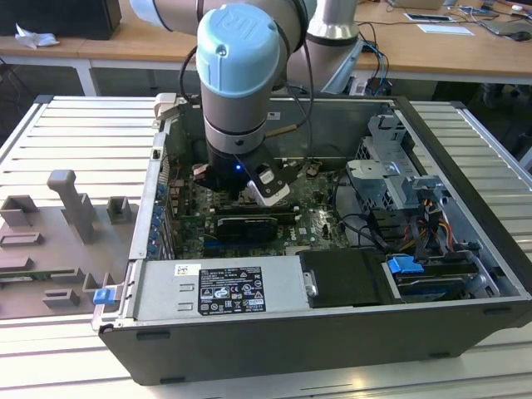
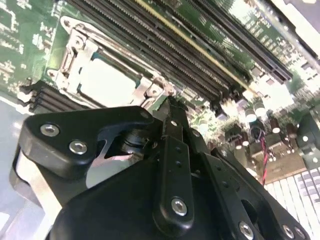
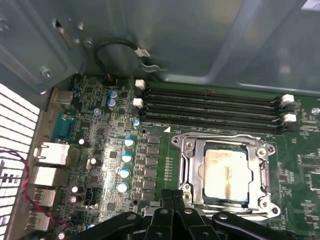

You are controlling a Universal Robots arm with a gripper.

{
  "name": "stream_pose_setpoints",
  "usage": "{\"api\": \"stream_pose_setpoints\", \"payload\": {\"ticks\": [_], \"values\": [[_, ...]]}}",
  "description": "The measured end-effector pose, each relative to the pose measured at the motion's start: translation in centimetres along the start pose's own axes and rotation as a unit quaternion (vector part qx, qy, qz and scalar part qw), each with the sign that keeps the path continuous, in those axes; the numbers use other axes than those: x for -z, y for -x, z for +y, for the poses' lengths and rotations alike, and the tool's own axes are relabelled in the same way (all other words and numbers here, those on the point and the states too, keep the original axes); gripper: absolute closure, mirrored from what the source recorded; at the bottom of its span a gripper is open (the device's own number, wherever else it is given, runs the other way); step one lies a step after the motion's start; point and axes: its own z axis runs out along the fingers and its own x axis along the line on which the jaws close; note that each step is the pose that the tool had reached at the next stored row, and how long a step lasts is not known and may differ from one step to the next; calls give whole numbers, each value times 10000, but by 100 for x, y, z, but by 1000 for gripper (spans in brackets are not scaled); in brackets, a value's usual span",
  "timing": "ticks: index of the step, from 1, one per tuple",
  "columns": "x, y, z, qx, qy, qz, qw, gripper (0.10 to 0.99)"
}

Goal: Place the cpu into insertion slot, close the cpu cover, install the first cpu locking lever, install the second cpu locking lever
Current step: 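Install the second cpu locking lever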

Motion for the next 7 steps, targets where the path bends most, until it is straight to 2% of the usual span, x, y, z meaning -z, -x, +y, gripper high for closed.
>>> {"api": "stream_pose_setpoints", "payload": {"ticks": [3, 7], "values": [[76, 2, 24, 0, 0, 0, 10000, 980], [93, 3, 30, 0, 1, -1, 10000, 980]]}}
